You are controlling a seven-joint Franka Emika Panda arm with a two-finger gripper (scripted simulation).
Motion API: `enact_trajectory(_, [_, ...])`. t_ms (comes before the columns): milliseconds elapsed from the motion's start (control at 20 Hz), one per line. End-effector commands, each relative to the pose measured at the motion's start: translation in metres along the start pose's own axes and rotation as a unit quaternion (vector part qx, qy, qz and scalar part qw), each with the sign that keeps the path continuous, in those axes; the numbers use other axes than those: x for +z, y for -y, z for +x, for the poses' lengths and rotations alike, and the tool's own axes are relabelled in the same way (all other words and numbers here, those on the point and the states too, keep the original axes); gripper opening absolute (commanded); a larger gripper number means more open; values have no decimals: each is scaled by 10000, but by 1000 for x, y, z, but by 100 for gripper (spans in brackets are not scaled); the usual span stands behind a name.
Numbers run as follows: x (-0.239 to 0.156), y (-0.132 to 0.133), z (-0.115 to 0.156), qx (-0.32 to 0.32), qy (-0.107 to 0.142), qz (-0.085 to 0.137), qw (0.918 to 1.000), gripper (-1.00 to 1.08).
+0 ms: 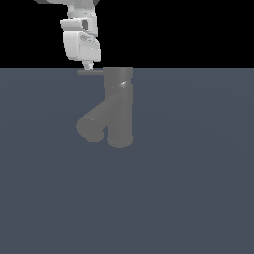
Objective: Turn on the faucet by rotating a designated handle.
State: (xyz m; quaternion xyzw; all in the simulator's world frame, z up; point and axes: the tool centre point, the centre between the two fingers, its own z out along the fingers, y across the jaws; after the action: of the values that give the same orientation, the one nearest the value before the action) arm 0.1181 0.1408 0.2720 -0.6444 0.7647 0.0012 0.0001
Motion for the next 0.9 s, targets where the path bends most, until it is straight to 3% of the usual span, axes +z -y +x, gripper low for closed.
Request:
enact_trajectory(0, [1, 1, -1, 33, -8, 9, 10000, -100])
enact_trajectory(850, [1, -30, 1, 27, -8, 6, 10000, -100])
